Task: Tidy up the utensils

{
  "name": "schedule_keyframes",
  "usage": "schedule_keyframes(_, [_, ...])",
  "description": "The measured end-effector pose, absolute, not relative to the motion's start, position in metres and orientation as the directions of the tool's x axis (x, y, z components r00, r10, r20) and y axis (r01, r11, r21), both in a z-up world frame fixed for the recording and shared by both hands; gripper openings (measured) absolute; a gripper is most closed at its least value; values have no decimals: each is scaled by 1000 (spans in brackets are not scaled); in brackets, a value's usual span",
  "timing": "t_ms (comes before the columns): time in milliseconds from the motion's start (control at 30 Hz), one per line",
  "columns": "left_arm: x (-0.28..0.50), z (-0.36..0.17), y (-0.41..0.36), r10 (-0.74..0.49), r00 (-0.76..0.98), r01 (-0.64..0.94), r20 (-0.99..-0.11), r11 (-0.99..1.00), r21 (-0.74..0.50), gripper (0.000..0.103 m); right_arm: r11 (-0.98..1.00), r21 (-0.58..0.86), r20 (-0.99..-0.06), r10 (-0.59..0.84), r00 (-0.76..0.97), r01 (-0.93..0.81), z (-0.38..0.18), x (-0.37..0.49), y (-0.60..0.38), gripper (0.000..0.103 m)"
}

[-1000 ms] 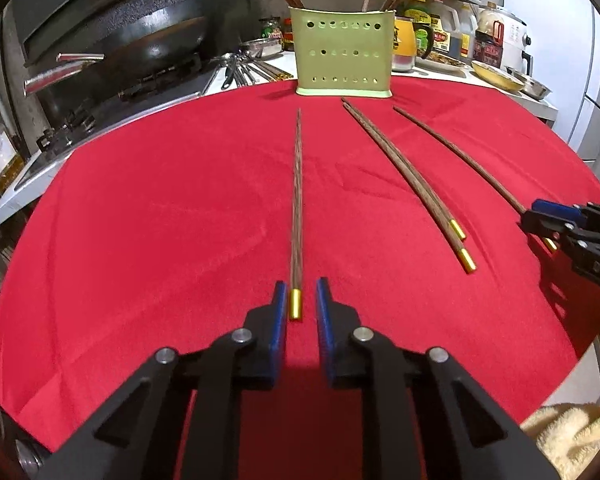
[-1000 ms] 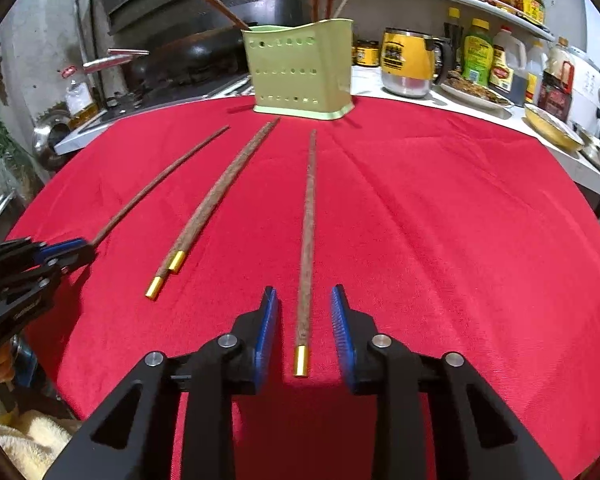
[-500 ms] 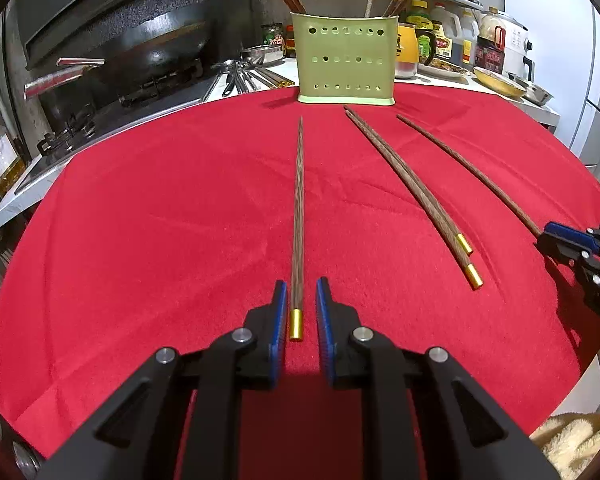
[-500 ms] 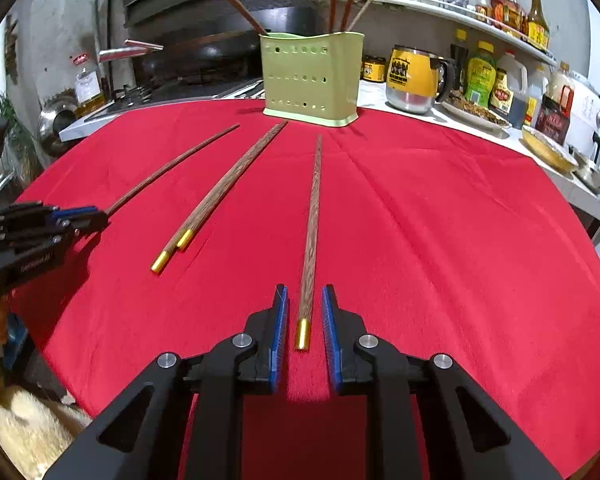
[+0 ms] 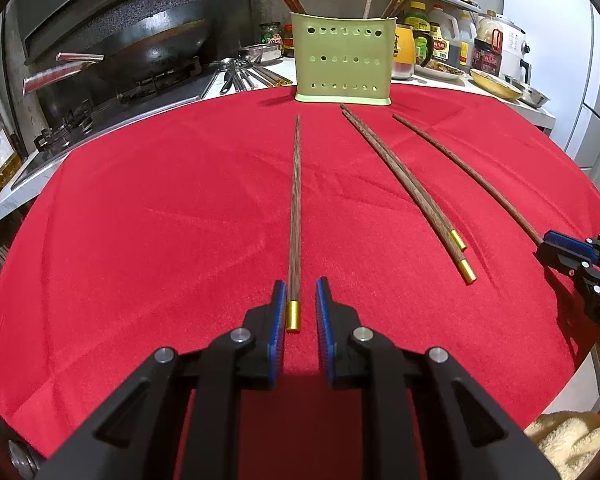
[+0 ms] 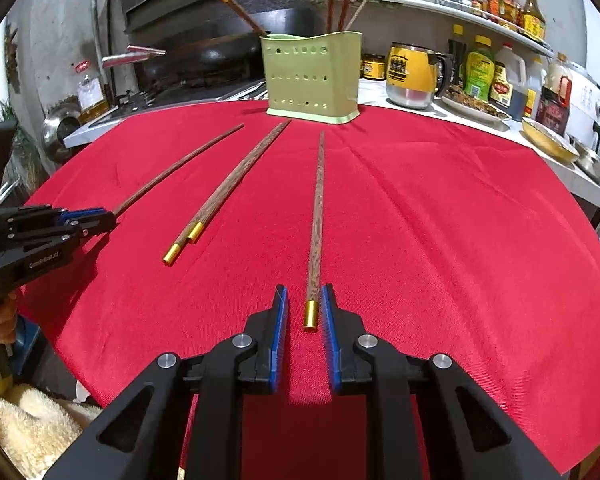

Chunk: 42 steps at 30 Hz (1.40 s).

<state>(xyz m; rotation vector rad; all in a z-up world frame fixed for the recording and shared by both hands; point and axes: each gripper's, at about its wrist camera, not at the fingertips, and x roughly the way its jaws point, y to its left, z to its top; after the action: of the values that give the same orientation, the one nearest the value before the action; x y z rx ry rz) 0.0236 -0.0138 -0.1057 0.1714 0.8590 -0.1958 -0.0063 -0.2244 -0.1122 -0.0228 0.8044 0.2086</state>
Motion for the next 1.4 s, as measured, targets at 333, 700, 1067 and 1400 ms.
schedule_keyframes(333, [23,-100,-11,-150,641,258,-753,966,28,7,984,66,-710,162,685,-164,-108,-7,-229,7])
schedule_keyframes(700, [4,-11,7,-182,831,236,-526,971,36,7,980,136,-570,198,797,-147,-36,-7,-249,7])
schedule_keyframes(1067, [-6,60,20,-214,918,230,-334,973,9,6,981,50,-363,191,912,-185,58,-10,-241,7])
schedule_keyframes(1400, [-1,72,24,-237,921,243,-309,970,-19,7,982,23,-337,182,924,-185,77,8,-233,7])
